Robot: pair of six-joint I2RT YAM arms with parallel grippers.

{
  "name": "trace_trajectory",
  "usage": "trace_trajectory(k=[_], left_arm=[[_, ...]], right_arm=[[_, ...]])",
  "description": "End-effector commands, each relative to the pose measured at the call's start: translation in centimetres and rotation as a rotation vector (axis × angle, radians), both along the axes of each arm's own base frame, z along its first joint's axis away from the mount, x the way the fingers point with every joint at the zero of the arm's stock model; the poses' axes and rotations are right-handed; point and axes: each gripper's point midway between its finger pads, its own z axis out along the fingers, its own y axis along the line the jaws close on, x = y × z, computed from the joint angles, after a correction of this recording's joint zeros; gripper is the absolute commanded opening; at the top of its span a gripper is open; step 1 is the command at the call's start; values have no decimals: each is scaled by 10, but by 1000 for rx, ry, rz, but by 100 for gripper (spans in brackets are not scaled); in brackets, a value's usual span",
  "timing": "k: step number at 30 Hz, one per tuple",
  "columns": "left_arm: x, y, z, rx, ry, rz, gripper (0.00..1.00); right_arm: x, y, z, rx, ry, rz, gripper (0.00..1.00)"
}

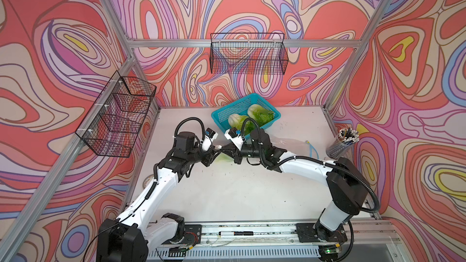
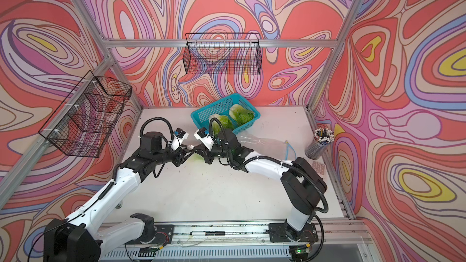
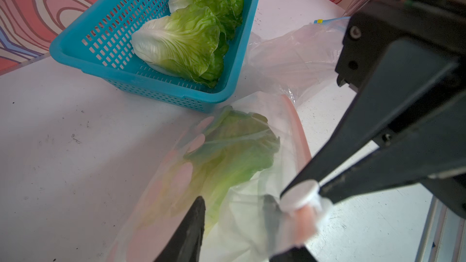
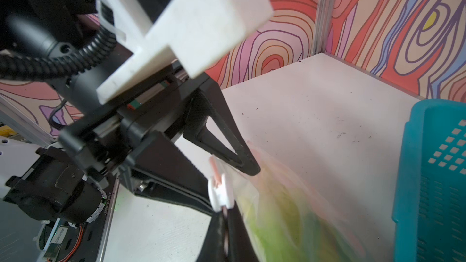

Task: Open the zip-top bag and take out the chinese cabbages
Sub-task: Adjust the zipper food storage bag at the center of the board.

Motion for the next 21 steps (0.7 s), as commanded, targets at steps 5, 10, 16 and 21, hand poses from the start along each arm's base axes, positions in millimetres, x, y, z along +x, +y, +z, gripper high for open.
trace_trajectory(k=[5,10,16,21], left_arm=[[2,-9,25,-38,-84,-49,25],[0,-10,29,-57,-94,-53,8],[-3,-9,27,-55,-93,-54,0],[-5,-8,26,-55,-89,-48,0]], right_arm=[[-3,6,1,-9,2,39,0],[-2,5,2,-15,-2,37,0],[3,3,3,-20,-9,9,0],[7,1,9,-14,-33,-10,5]])
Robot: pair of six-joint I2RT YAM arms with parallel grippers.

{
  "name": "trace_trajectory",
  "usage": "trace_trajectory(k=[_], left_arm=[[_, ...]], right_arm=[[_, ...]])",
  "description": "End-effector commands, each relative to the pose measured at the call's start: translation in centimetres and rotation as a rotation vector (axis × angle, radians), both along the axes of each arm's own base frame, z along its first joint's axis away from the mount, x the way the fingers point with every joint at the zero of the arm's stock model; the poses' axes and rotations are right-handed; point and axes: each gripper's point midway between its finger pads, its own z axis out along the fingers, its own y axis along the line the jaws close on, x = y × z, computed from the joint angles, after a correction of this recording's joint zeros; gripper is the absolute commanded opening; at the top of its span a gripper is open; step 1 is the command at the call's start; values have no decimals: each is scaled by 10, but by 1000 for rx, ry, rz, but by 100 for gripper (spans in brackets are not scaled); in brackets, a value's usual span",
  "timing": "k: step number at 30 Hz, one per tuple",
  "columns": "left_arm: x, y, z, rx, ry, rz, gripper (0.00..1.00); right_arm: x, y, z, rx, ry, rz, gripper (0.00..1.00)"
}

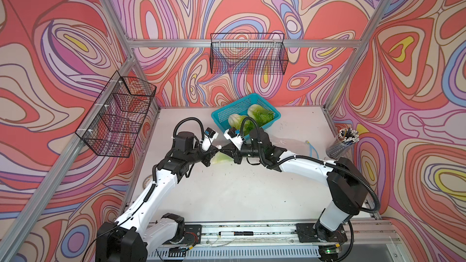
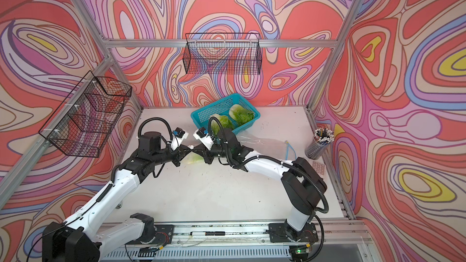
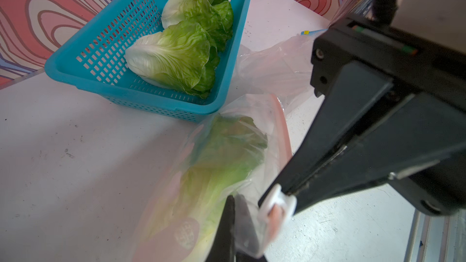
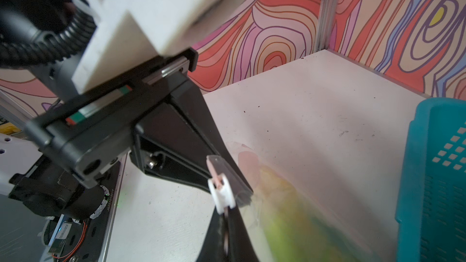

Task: Open the zip-top bag and take out the chinese cabbages
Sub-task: Adjust the zipper food storage bag at the center of the board.

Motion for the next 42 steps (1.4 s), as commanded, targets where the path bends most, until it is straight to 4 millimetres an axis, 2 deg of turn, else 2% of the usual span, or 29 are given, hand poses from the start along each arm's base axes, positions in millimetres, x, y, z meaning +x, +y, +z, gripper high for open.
trace_trajectory(k=[1,9,18,28,34,42], left_arm=[[-1,-2,13,-17,-56,-16,0],[-2,-2,10,-12,-54,-13,0],[-2,-1,9,-10,-38,-9,0],[-5,-1,11,-8,-21,-15,0],[-6,0,4,0,15,-9,0],[-5,0,6,4,22,-7,0]], right_arm=[[7,1,9,4,-38,-16,6],[5,2,14,25,-39,1,22],[7,2,19,6,-70,-4,31],[11,-2,15,-70,-143,-4,30],[12,-3,22,-55,-169,-13,29],[7,-2,28,-42,-177,14,27]])
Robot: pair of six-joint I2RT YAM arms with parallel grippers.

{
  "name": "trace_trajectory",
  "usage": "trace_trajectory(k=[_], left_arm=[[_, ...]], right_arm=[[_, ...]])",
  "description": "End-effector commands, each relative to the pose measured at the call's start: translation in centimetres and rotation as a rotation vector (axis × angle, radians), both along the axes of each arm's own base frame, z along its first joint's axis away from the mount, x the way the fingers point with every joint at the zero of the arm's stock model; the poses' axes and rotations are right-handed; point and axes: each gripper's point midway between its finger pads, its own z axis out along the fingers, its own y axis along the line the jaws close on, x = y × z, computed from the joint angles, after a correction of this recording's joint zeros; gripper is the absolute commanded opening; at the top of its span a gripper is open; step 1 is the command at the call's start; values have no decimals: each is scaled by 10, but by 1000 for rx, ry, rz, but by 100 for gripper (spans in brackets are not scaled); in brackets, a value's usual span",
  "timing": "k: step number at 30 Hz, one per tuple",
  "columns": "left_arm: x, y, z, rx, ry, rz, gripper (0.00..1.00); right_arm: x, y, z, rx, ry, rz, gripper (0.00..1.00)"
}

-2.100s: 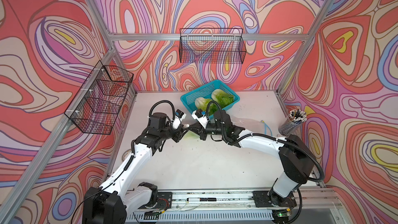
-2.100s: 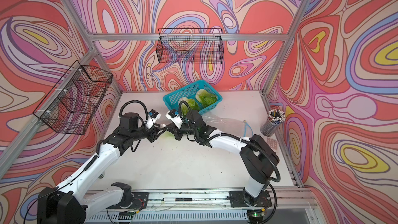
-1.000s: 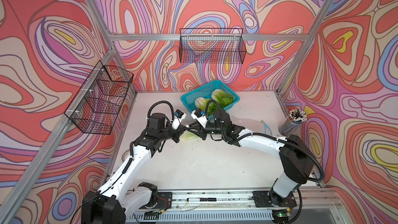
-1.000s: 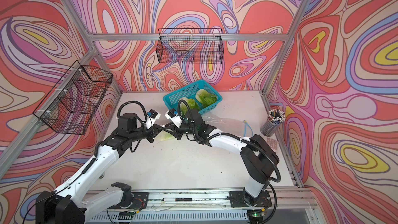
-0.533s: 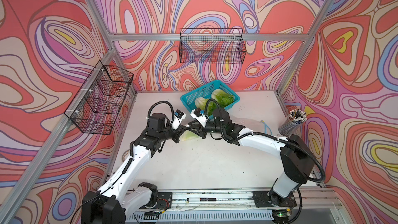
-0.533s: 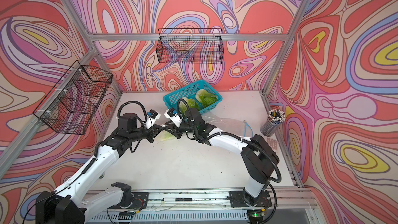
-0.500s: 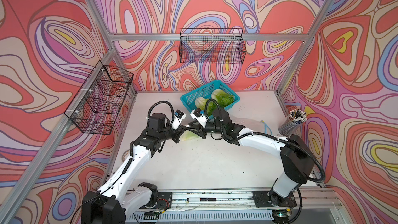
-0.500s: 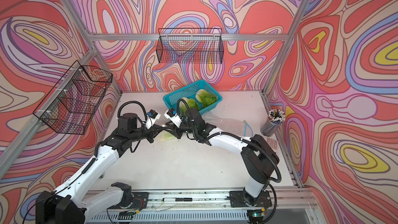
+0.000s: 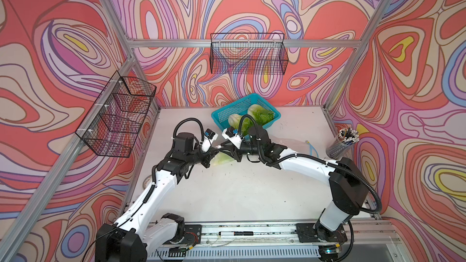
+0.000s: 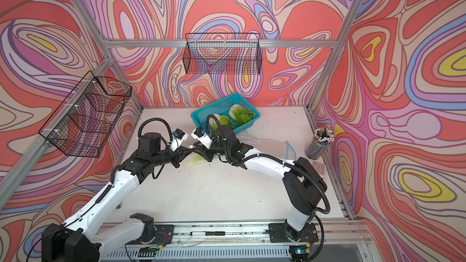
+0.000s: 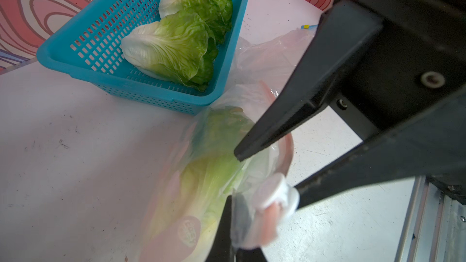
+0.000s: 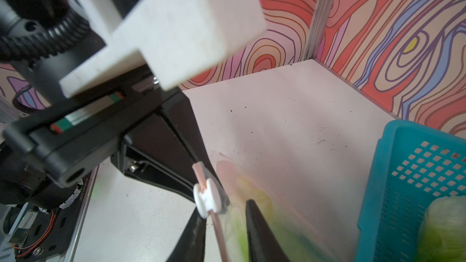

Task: Open the zip-top bag and take out the chinese cabbages
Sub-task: Adjust the zipper food storage bag at the center of the board, then unzip the zipper on the zipper food storage bag.

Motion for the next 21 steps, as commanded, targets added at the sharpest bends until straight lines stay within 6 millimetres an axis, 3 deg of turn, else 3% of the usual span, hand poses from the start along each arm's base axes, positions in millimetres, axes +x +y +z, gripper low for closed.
trace_trajectory(k=[1,21], left_arm=[[1,-2,9,-1,-6,-7,0],[5,-3,2,-1,40,4,0]], right_arm=[[-2,-1,24,30,-54,22,27],[-8,-1,32,11,-108,35,26]])
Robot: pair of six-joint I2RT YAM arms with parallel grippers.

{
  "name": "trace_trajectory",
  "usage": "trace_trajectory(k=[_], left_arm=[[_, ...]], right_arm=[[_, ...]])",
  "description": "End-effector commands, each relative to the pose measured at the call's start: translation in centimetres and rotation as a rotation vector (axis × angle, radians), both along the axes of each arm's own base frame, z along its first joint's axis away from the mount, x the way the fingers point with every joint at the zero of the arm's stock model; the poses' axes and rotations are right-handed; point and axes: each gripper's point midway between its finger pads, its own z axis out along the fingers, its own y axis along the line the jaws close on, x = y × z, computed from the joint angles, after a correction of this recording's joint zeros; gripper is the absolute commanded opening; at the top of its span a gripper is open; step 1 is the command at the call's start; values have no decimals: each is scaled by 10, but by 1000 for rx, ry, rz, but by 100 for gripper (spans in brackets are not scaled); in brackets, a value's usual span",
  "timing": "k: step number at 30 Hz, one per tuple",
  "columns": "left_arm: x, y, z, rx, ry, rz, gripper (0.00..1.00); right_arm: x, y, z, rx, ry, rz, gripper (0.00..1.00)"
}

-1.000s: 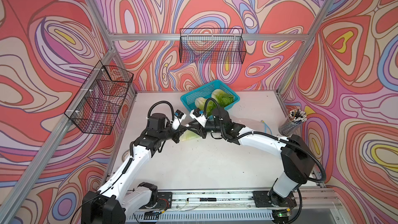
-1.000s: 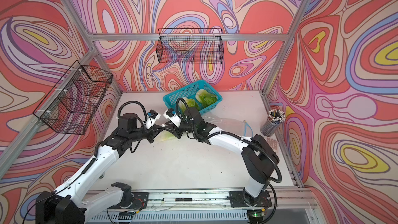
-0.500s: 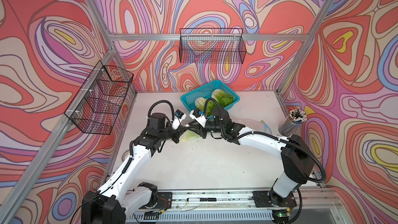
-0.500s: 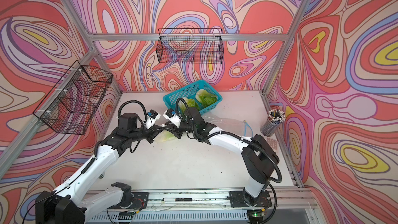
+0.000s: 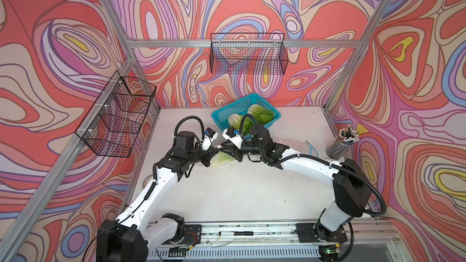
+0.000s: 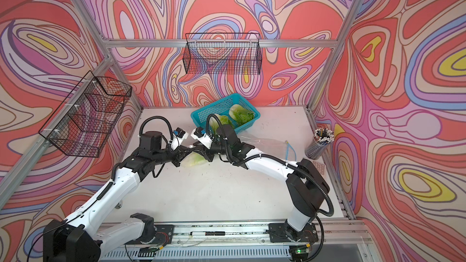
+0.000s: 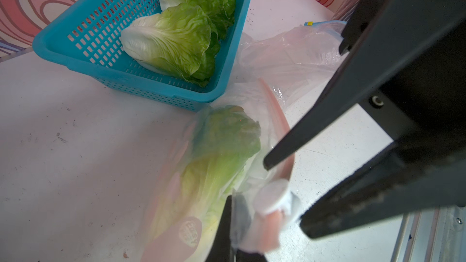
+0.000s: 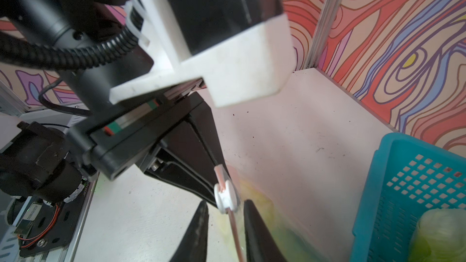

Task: Open the zip-top bag and take out the chinese cabbages
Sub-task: Unzip the zipper on the zipper food storage bag.

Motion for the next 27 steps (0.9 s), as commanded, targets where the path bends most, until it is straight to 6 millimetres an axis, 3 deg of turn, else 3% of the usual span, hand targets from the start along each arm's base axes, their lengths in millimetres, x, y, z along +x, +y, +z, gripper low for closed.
trace_trajectory(k=[1,10,27], left_arm=[[1,-3,7,-5,-1,-11,0],[2,-2,7,-3,-3,-7,0],[4,-3,11,-9,-9,-3,0]], right_arm=[[-2,1,21,9,-63,9,25],[-3,11,15,-9,-52,36,23],[-1,13,-9,-87,-21,53,27]])
